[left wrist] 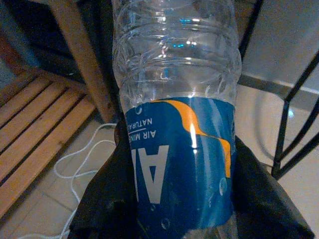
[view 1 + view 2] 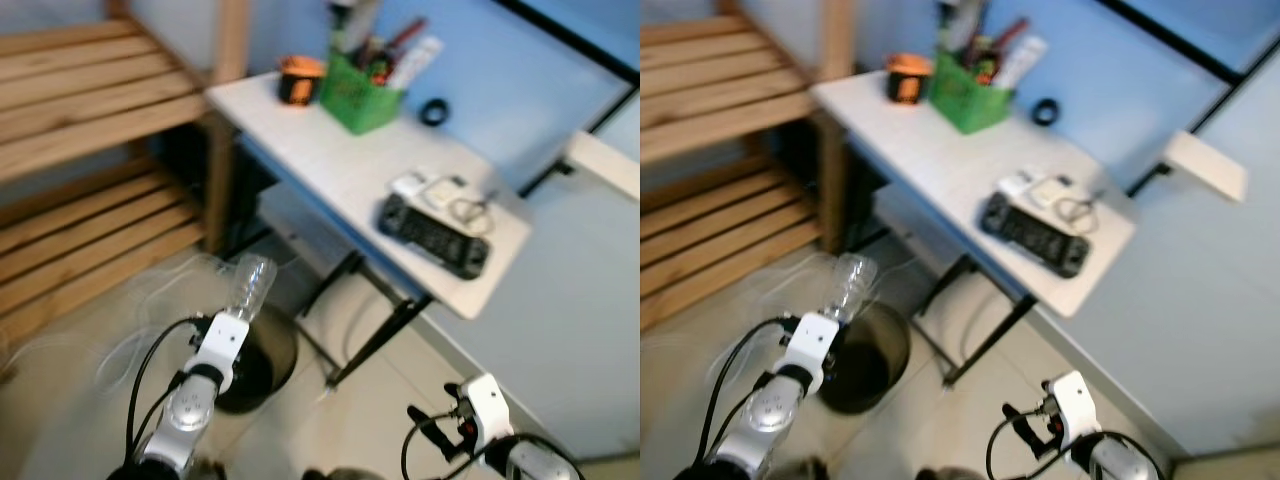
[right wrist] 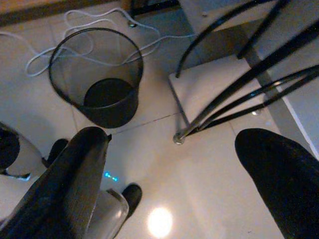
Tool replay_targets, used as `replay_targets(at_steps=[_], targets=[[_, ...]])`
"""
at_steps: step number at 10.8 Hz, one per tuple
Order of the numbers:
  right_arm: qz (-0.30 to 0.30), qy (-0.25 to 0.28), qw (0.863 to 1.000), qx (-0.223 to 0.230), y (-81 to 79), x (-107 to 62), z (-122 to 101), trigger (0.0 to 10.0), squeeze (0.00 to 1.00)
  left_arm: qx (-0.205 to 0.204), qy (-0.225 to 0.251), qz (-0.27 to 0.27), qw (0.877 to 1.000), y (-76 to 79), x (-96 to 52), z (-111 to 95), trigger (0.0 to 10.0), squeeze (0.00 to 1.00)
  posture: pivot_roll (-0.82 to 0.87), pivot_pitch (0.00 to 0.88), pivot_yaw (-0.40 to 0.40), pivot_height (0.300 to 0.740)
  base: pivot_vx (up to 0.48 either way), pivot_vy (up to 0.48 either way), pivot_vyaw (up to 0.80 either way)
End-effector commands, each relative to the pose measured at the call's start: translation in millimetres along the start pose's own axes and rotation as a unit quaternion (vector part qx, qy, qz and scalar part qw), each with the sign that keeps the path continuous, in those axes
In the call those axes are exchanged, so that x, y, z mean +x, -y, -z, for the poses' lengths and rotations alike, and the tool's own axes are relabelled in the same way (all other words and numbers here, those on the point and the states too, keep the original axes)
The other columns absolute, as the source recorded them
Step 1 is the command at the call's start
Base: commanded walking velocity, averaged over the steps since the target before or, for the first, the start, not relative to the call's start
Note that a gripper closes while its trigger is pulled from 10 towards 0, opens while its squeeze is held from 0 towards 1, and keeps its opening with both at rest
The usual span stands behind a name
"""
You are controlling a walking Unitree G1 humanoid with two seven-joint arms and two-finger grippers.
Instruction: Clean up the room
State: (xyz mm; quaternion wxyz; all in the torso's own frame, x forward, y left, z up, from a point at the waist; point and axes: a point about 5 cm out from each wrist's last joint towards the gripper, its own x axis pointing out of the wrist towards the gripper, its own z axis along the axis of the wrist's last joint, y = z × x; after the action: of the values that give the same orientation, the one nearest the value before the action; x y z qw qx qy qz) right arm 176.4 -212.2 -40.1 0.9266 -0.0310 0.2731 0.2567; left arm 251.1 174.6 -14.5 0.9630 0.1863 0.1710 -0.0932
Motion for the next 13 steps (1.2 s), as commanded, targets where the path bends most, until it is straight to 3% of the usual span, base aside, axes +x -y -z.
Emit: replay_targets(at_steps=[1,2,6,9,10,12,13], targets=[[0.012,-0.012,1.0,0.0,9.5,-9.3,5,10.0,0.0,-0.006,0.0,0.018,1.0,9.8,3.8,-4,10.0,0.0,-0.13,0.13,-0.23,0.74,0.472,0.0,0.0],[0.01,-0.012,1.0,-0.001,9.1,-9.7,6,10.0,0.0,0.008,-0.019,0.01,1.0,9.4,5.1,-1,10.0,0.0,-0.13,0.132,-0.231,0.74,0.0,0.0,0.0],[-0.028,-0.03,0.999,-0.004,1.2,-9.7,12,10.0,0.0,-0.026,-0.07,0.027,0.997,21.3,10.5,6,10.0,0.0,-0.14,0.143,-0.257,0.74,0.0,0.0,0.0],[-0.044,-0.05,0.997,-0.025,6.6,-23.7,15,10.0,0.0,0.021,-0.104,0.026,0.994,18.0,15.0,9,10.0,0.0,-0.21,0.162,-0.337,0.74,0.0,0.0,0.0],[-0.045,-0.055,0.997,-0.028,7.1,-27.0,16,10.0,0.0,0.066,-0.11,0.022,0.991,14.5,14.3,11,10.0,0.0,-0.22,0.167,-0.348,0.74,0.0,0.0,0.0],[-0.045,-0.058,0.997,-0.026,6.0,-36.7,22,10.0,0.0,0.084,-0.134,0.007,0.987,1.7,9.9,21,10.0,0.0,-0.22,0.172,-0.349,0.74,0.0,0.0,0.0],[-0.046,-0.06,0.997,-0.024,4.5,-39.4,23,10.0,0.0,0.107,-0.131,0.006,0.986,-2.2,9.1,22,10.0,1.0,-0.22,0.173,-0.348,0.74,0.0,0.0,0.0]])
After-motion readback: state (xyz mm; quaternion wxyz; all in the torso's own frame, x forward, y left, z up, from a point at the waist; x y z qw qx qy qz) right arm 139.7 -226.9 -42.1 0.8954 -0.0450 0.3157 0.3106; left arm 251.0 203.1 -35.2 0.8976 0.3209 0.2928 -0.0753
